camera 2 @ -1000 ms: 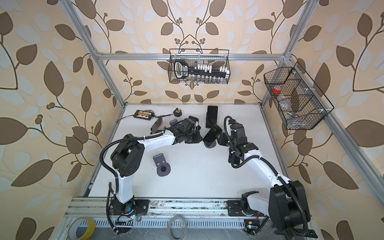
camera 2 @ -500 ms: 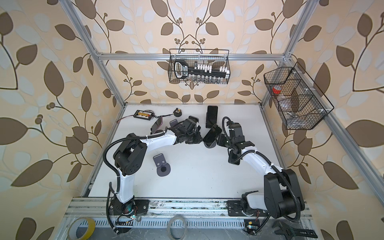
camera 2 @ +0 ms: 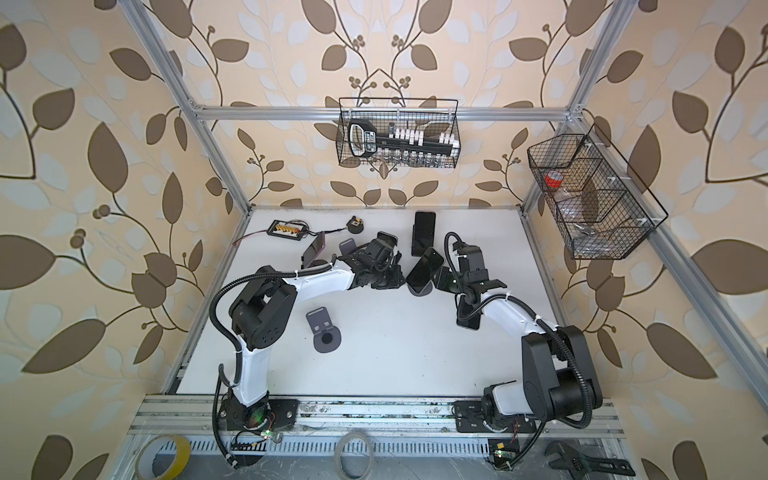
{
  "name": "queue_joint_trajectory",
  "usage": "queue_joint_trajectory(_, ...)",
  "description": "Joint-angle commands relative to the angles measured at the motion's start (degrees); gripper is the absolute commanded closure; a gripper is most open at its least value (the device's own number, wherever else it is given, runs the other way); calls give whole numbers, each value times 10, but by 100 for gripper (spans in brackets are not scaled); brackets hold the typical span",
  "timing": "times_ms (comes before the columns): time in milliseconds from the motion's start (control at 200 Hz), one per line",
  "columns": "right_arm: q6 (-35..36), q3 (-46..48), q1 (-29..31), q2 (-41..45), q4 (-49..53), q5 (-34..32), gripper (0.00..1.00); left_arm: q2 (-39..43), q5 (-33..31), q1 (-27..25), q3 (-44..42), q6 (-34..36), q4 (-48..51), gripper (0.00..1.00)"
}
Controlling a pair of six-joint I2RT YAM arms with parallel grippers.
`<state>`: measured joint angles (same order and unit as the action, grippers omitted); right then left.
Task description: Remove the phone from the phone stand
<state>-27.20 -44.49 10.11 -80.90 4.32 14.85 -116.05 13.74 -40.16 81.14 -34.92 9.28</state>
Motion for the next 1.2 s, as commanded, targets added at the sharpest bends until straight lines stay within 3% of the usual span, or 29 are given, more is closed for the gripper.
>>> queue_joint_trajectory(0,1,-21,-4,-12,-11,5,70,1,15,-4,5,0,-14,83)
queue_joint_trajectory(610,9,-38,-14,-36,-14,1,75,22,11,-8,-15,-2,-24,83)
queue_joint_trajectory(1035,4,-47,-21,-38,-15,2,73,33,9,-8,-19,1,-23,83)
queue_joint_trajectory(1195,-4,-46,-20,-20,-13,2,68,48,3,-8,-19,6,-19,83)
